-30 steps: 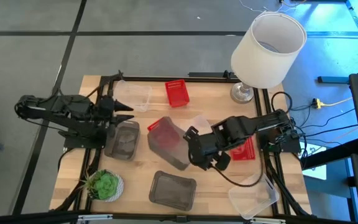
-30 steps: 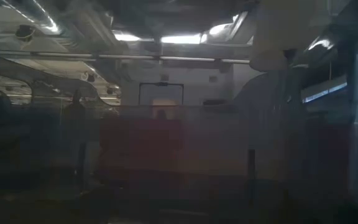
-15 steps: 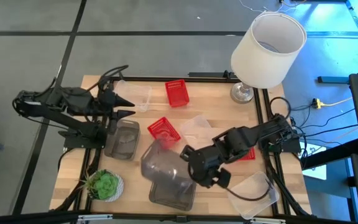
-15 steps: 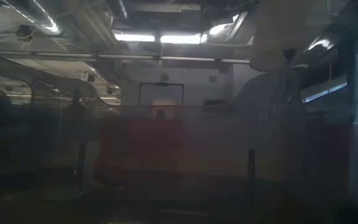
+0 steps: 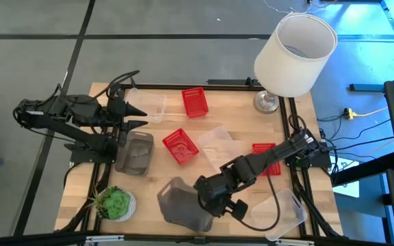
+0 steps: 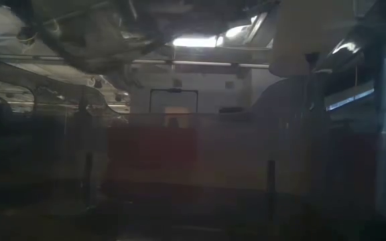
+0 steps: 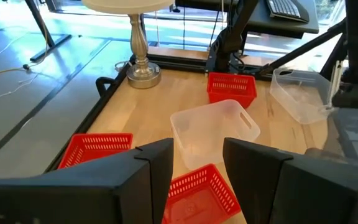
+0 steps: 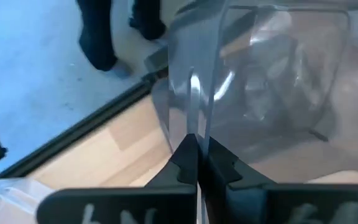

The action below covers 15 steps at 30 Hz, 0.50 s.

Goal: Stack baskets by color
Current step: Stack the top black bin on the bottom black bin

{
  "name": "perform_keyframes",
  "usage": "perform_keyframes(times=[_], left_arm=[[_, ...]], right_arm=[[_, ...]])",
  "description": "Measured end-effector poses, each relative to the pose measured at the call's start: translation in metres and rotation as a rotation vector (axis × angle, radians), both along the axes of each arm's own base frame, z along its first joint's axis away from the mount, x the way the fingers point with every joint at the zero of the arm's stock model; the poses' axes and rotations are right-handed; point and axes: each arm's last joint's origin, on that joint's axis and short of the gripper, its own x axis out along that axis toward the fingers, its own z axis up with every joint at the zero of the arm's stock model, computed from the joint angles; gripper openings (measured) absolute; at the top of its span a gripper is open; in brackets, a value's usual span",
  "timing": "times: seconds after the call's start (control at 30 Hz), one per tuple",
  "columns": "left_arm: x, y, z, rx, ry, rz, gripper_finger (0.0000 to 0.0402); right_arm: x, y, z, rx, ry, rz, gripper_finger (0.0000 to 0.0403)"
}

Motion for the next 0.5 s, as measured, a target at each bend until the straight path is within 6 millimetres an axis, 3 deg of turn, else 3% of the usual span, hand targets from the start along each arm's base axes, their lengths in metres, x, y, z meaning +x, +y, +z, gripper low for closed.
perform_keyframes(times=[0.2,0.5], left_arm=[[0.000,0.000,0.000,0.006,0.002,-0.002,0.0133],[0.000,0.000,0.000,0.006,0.002,-0.002,0.0133]], right_arm=[[0.001,0.001,-0.023,-0.002,0.038,0.014,0.0000],[0.005,-0.003,-0.039,-0.031,0.000,0.095,0.0000]])
